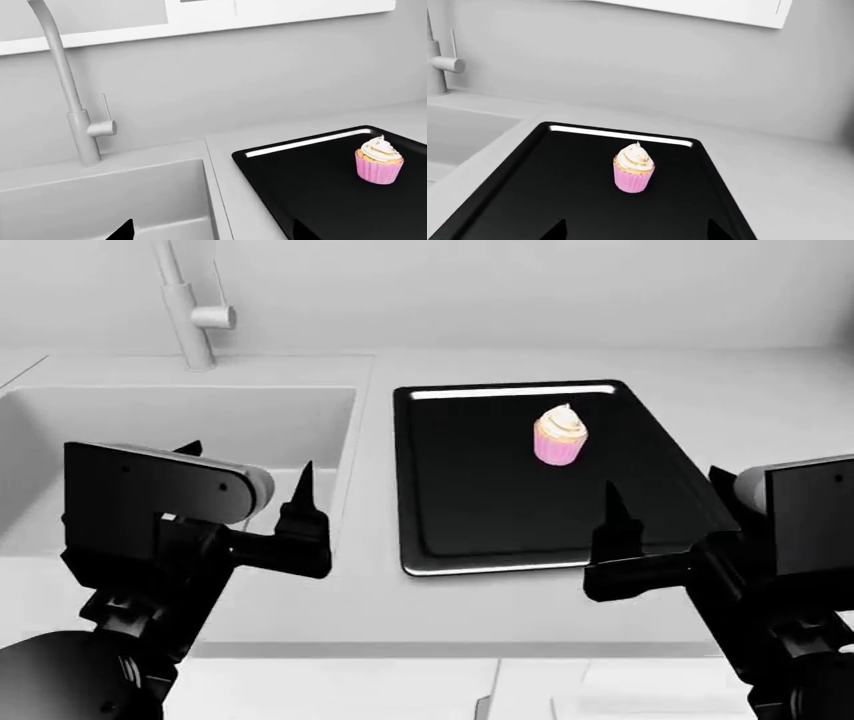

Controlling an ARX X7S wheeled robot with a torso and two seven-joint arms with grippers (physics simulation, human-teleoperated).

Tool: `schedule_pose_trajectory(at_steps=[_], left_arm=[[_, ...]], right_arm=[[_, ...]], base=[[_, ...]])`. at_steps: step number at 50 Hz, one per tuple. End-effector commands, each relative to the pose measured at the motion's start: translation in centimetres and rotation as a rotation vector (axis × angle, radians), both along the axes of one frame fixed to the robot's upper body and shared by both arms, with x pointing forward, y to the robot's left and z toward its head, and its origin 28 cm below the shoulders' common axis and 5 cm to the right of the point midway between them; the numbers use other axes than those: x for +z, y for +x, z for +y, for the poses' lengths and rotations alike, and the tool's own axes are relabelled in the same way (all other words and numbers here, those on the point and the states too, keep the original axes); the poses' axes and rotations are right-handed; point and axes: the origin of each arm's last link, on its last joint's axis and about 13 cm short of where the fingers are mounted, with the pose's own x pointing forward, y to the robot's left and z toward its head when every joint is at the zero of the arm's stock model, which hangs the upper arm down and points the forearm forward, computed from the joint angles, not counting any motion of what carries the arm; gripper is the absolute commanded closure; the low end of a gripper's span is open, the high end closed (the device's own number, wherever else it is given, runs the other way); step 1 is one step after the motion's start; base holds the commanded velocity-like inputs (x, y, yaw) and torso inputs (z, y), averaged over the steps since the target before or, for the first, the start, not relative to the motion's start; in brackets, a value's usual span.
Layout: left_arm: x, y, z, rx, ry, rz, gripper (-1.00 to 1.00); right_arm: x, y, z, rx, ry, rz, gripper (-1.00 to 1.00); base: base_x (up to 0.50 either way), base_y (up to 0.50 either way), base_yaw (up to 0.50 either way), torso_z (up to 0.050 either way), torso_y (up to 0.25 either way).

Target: Move the fresh-baked cupcake off the tray onto the counter, and place the bowl used for mixing into the sink.

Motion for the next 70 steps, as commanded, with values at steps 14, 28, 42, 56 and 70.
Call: schedule_pose_trajectory(at_steps=[14,28,42,56,70], left_arm=[[0.2,0.1,-0.1,-0.002,0.011,-0.004,-1.00],[-0.2,0.1,0.0,-0.002,0.008,0.001,-1.00],[-0.5,0.3,-0.2,-0.009,-0.006,0.007,-1.00],[-0.2,0.1,-0.1,-0.005,-0.003,0.003,-1.00],[-0.3,0.3,-0.2,-0.009,-0.003,0.001,-1.00]], right_arm=[[-0.4,0.4,-0.2,-0.007,-0.004,0.008,-1.00],[-0.7,0.4,-0.2,-0.011,-0.009,0.012,-1.00],[1.2,3.0,-0.1,-0.013,0.127,-0.015,-1.00],[2.4,8.3,-1.4,-0.021,0.125,0.170,-1.00],[0.7,10.4,-1.5,0.008,0.073,0.295,-1.00]], base=[[0.29,0.00,0.00,0.000,0.001],[0.28,0.00,0.00,0.000,0.001],[0.00,0.00,0.00,0.000,0.001],[0.00,0.00,0.00,0.000,0.000],[0.00,0.00,0.00,0.000,0.000]])
